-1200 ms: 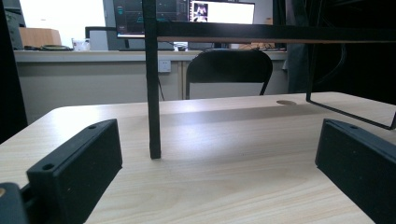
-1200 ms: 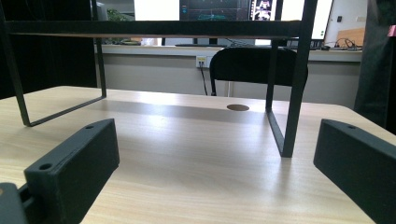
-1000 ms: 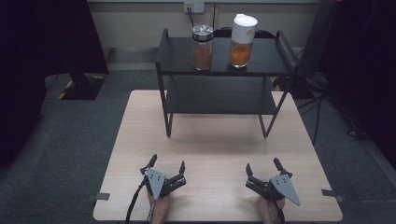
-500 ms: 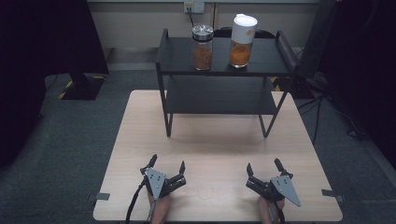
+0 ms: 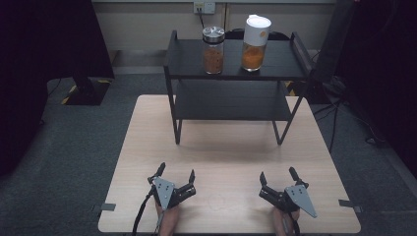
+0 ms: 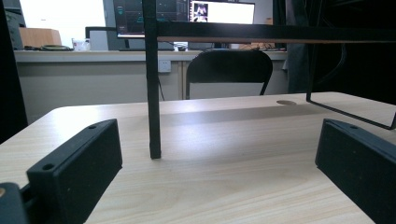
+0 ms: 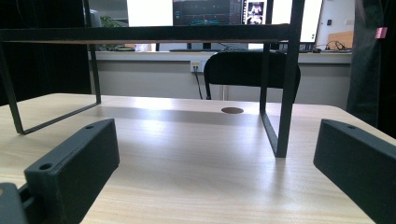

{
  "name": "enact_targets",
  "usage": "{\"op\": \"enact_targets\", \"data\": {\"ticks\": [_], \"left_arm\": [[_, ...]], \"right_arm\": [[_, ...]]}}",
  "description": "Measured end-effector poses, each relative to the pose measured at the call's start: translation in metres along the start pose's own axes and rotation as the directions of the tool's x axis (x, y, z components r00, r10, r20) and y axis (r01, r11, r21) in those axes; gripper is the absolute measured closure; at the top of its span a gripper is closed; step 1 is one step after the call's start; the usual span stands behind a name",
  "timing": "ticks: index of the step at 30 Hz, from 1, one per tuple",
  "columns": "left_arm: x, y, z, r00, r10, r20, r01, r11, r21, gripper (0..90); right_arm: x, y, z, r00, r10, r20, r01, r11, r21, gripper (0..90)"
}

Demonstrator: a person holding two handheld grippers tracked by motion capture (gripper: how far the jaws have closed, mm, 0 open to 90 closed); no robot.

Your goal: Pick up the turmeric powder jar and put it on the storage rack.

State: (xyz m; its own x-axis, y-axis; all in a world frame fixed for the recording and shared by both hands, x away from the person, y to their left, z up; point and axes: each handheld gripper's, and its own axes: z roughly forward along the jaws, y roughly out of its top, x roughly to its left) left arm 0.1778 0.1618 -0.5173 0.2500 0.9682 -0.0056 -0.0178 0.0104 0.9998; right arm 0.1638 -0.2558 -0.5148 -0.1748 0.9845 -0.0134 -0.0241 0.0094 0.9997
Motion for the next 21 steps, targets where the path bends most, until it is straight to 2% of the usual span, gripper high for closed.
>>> {"op": "enact_targets", "data": {"ticks": [21], "left_arm": [[0.0,-0.0001,0.0,1.0,0.0,0.0,0.0,1.0,0.0,0.0]], "right_arm": [[-0.0009,-0.0001,-0.0001,1.0,0.0,-0.005,0.0,1.0,0.0,0.0]]}}
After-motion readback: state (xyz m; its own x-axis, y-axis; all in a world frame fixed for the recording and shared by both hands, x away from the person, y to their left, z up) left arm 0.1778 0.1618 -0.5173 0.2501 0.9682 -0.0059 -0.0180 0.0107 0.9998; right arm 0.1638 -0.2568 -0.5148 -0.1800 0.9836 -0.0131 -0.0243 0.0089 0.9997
